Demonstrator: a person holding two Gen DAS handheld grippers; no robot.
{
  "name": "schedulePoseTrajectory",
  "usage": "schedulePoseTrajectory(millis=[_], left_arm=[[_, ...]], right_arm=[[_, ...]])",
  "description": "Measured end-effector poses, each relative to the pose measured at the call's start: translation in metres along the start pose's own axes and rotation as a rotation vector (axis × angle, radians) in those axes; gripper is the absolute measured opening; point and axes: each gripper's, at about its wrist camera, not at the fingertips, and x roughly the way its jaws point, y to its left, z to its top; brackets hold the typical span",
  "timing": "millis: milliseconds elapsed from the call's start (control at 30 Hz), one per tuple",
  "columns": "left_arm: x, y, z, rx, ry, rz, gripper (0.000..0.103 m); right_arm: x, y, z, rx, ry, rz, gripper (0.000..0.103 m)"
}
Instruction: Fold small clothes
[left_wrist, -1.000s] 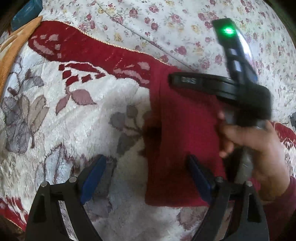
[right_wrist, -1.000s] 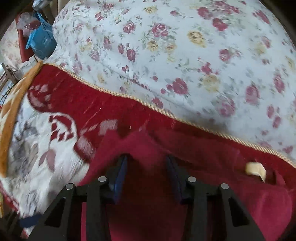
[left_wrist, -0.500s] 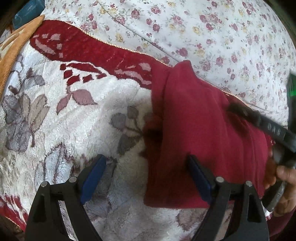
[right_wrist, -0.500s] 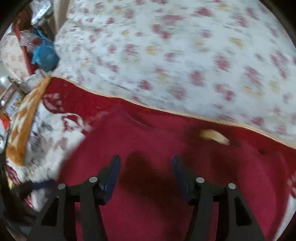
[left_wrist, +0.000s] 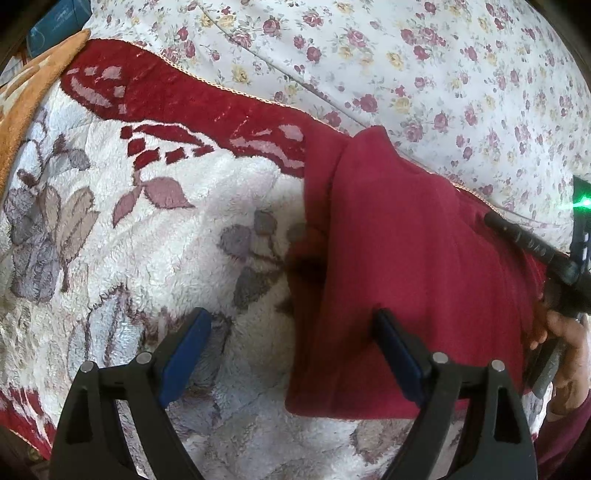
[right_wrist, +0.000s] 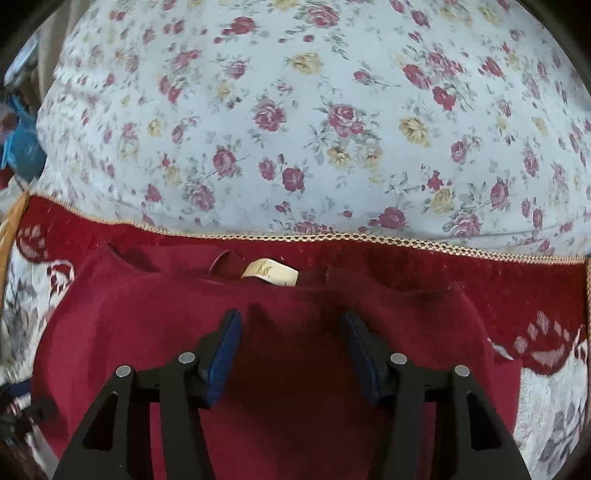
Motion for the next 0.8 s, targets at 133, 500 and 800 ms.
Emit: schedulePoseTrajectory(millis=[133, 500, 800], left_arm=[[0.000, 0.000, 0.000, -0.004, 0.001, -0.003, 0.089], [-0.005, 0.000, -0.002, -0.012, 0.006, -0.015, 0.089], [-0.009, -0.002, -0.003, -0.028, -0.004, -0.016, 0.089]], right_arm=[[0.019, -0.007, 0.002, 0.033, 0.043, -0.014, 0.062], [-0.027, -0.069, -0.023, 0.171, 0.022, -0.173, 0.077], [-0.056, -0.025, -0.004, 0.134, -0.045, -0.060, 0.080]])
